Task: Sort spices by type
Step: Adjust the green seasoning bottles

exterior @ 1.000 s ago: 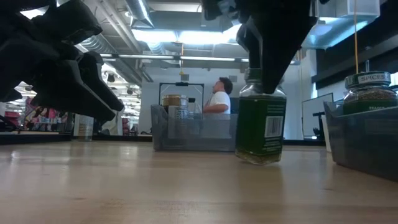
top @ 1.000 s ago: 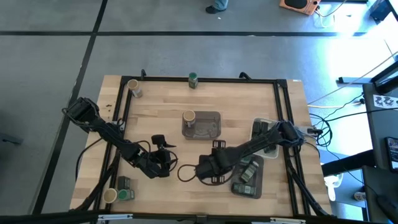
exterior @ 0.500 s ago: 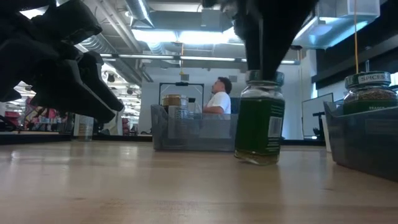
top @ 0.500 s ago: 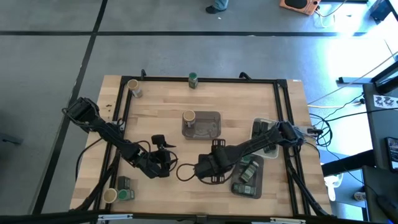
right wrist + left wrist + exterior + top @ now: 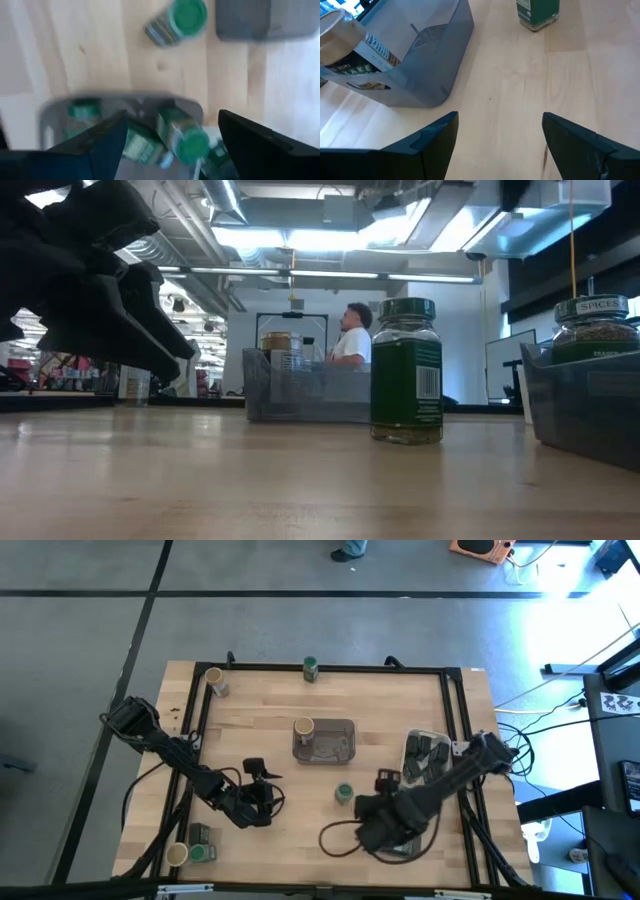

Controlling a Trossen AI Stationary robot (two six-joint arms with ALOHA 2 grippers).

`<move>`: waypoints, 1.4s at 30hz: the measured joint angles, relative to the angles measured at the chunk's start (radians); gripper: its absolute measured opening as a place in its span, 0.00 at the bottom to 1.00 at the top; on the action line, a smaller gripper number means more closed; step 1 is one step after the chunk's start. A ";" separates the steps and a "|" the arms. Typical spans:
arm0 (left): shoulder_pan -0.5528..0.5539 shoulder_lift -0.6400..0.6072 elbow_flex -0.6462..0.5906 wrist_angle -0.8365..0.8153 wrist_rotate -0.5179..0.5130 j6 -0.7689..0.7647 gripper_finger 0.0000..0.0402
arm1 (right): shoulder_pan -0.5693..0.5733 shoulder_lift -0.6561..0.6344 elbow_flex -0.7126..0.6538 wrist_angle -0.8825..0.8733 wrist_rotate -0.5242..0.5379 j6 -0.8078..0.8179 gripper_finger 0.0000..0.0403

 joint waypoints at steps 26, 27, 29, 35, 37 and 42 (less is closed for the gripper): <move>0.003 0.000 0.000 -0.015 0.022 -0.007 0.71 | 0.021 -0.309 -0.604 0.268 -0.054 0.123 0.74; 0.004 0.000 0.000 -0.015 0.022 -0.007 0.71 | 0.021 -0.309 -0.608 0.265 -0.051 0.123 0.74; 0.008 0.000 0.000 -0.019 0.022 -0.007 0.71 | 0.021 -0.309 -0.618 0.266 -0.027 0.122 0.74; 0.017 0.000 0.000 -0.021 0.021 -0.011 0.71 | -0.008 -0.309 -0.678 0.330 -0.036 0.107 0.74; 0.017 0.000 0.000 -0.022 0.021 -0.011 0.71 | -0.017 -0.309 -0.704 0.375 -0.045 0.090 0.74; 0.017 0.000 0.000 -0.022 0.021 -0.013 0.71 | -0.042 -0.309 -0.752 0.440 -0.082 0.071 0.73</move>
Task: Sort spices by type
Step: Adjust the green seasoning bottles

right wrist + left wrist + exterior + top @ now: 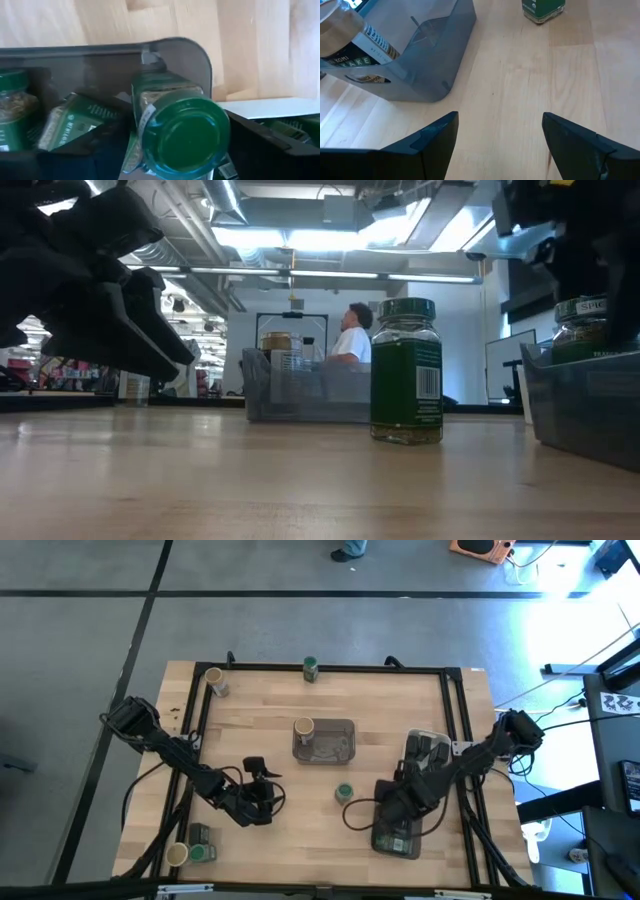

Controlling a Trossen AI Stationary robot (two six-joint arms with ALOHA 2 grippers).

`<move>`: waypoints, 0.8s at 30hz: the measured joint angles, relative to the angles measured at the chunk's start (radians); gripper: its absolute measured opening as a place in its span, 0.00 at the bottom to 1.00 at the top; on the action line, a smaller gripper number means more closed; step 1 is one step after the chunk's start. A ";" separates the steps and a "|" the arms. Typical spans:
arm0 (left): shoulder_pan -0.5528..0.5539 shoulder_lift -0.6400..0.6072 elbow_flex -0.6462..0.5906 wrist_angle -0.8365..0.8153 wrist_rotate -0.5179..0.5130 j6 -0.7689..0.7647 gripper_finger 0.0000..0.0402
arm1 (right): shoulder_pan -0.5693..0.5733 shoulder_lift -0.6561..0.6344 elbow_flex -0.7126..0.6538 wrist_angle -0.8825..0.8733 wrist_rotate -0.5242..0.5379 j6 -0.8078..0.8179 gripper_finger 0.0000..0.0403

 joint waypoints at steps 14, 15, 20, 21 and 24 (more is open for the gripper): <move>0.000 0.000 0.000 0.000 0.000 0.000 0.71 | -0.003 -0.001 0.053 -0.027 -0.051 0.001 0.52; 0.000 0.000 0.000 0.000 0.000 0.000 0.71 | -0.003 -0.001 0.075 -0.040 -0.059 0.002 0.52; 0.000 0.000 0.000 0.000 0.000 0.002 0.71 | -0.001 0.000 0.195 -0.133 -0.076 0.015 0.51; 0.000 0.000 0.000 0.000 0.000 0.002 0.71 | -0.001 0.000 0.219 -0.144 -0.070 0.015 0.51; 0.000 0.000 0.000 0.000 0.000 0.002 0.71 | -0.002 0.000 0.250 -0.177 -0.028 0.006 0.51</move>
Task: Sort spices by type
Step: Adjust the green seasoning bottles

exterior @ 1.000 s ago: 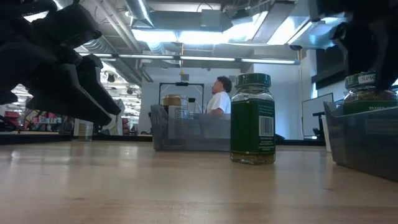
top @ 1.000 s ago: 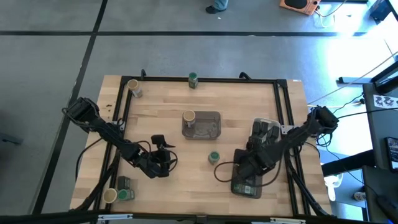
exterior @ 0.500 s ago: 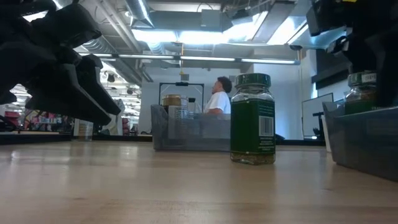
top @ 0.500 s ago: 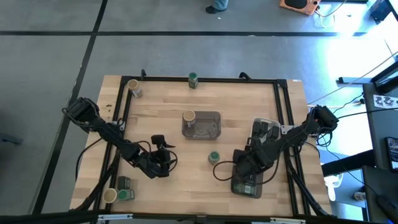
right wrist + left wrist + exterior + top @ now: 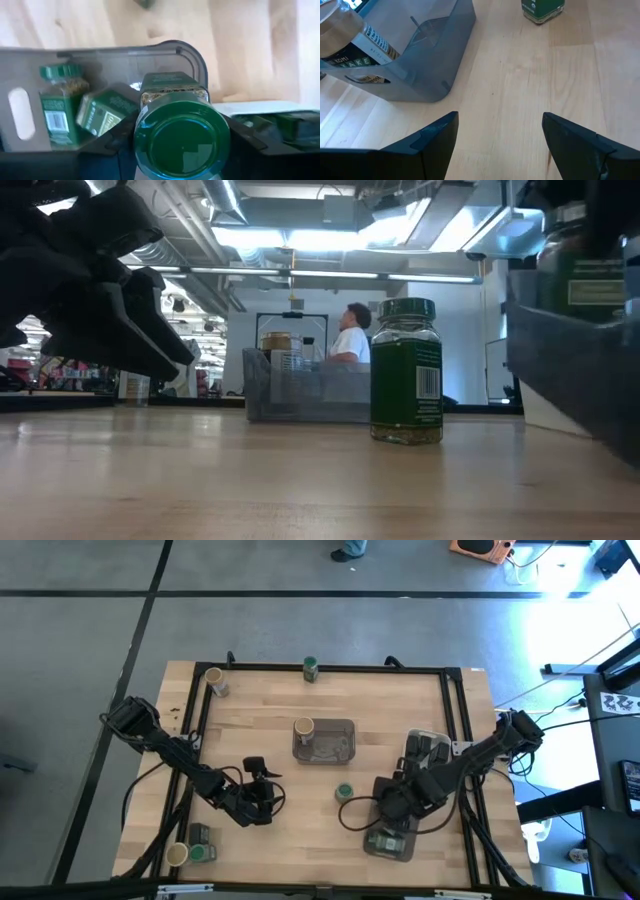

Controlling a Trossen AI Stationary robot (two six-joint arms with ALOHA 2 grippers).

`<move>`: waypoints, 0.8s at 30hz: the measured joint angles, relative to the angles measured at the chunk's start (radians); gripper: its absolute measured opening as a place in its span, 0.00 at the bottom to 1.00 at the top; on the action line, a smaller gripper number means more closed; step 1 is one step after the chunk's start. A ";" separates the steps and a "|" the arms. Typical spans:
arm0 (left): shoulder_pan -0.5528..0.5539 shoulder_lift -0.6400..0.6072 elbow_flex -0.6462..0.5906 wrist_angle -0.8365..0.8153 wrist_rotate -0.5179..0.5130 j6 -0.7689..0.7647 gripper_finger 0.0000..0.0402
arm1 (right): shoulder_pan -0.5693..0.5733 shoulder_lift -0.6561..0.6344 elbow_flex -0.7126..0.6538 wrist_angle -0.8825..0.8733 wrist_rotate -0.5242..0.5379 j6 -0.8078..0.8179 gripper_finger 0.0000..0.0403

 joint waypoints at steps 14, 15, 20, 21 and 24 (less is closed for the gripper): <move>0.000 0.000 0.000 0.000 0.000 0.000 0.71 | -0.016 0.000 -0.144 0.107 0.044 -0.028 0.51; 0.000 0.000 0.000 0.000 0.000 0.000 0.71 | -0.016 0.000 -0.160 0.131 0.046 -0.029 0.51; 0.000 0.000 0.000 0.000 0.000 0.000 0.71 | -0.015 -0.001 -0.236 0.232 0.050 -0.030 0.52; 0.000 0.000 0.000 0.000 0.000 0.000 0.71 | -0.015 -0.001 -0.247 0.249 0.048 -0.031 0.52; 0.000 0.000 0.000 0.000 0.000 0.000 0.71 | -0.013 -0.003 -0.265 0.273 0.054 -0.034 0.53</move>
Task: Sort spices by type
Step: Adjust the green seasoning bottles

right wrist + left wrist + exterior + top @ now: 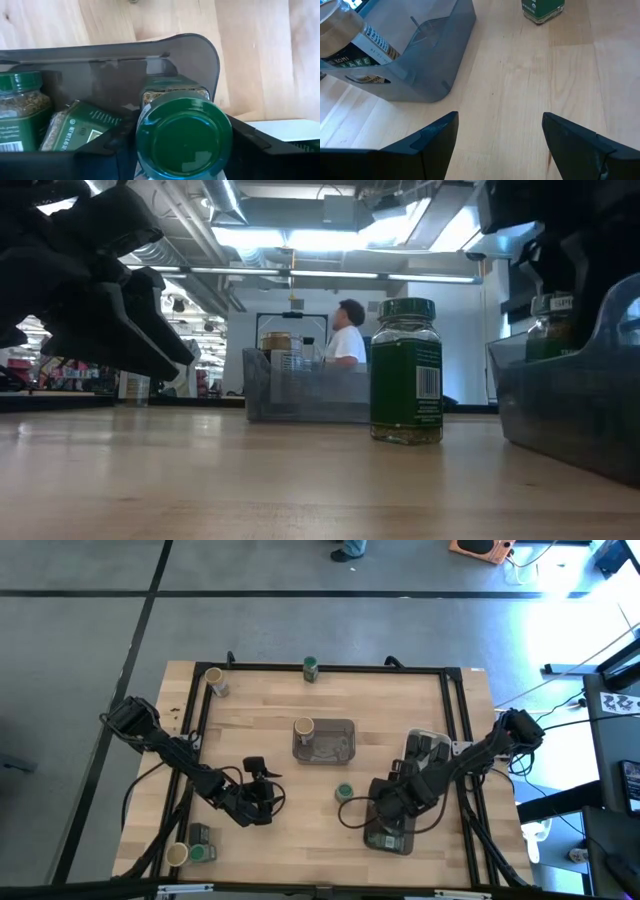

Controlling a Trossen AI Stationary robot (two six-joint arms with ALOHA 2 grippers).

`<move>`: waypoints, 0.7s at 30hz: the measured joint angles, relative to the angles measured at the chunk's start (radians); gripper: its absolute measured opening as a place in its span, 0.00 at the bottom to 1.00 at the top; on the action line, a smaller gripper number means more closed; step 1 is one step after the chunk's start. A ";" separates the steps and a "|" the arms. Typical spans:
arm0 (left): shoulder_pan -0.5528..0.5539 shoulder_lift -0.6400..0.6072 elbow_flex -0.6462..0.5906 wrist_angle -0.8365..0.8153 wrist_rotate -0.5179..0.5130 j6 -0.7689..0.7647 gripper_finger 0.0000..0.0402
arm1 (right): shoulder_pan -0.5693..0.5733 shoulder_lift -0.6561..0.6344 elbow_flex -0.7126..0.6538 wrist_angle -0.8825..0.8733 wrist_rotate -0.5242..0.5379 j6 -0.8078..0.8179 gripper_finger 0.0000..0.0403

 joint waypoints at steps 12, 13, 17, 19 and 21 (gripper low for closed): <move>0.000 0.000 0.000 0.000 0.000 0.000 0.71 | 0.000 0.003 0.018 0.001 -0.024 -0.001 0.75; 0.000 0.000 0.000 0.000 0.000 0.000 0.71 | 0.000 0.003 0.028 0.001 -0.023 -0.001 0.76; 0.000 0.000 0.000 0.000 0.000 0.000 0.71 | 0.000 0.003 0.076 -0.028 -0.005 -0.010 0.77; 0.000 0.000 0.000 0.000 0.000 0.000 0.71 | 0.000 0.003 0.087 -0.038 -0.011 -0.012 0.77; 0.000 0.000 0.000 0.000 0.000 0.000 0.71 | 0.000 0.003 0.089 -0.048 -0.024 -0.013 0.75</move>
